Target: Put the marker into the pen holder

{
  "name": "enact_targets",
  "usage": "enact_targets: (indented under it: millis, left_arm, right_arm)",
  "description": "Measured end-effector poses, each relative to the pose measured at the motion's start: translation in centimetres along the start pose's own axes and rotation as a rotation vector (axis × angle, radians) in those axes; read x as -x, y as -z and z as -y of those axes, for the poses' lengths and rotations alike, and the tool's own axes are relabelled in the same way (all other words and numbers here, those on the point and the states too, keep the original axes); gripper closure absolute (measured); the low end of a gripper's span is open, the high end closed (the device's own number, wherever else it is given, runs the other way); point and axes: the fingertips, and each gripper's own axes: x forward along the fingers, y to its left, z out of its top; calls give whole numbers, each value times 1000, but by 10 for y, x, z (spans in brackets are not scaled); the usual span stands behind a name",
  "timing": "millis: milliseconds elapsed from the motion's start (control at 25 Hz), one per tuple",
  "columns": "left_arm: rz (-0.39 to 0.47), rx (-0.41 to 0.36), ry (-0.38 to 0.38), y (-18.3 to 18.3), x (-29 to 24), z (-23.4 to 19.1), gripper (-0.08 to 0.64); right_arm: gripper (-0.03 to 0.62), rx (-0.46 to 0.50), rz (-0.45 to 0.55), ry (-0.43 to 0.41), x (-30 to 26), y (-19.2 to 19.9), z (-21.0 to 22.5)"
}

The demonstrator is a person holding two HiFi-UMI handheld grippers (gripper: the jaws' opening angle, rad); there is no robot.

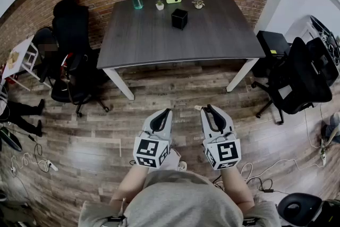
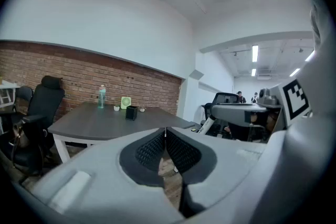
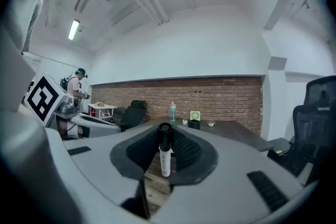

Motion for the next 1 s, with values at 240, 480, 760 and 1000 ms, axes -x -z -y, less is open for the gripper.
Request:
enact_targets:
  millis: [240, 480, 760, 1000]
  left_arm:
    - [16, -13, 17, 1, 42, 22, 538]
    - [42, 6, -6, 4, 63, 21, 538]
    - [52, 11, -16, 3, 75, 20, 538]
    - [48, 11, -11, 5, 78, 24, 538]
  right_arm:
    - [518, 0, 4, 14, 44, 0, -23]
    - [518, -8, 10, -4, 55, 0, -40]
    - [518, 10, 23, -14, 59, -8, -49]
    - [518, 3, 32, -15, 63, -10, -50]
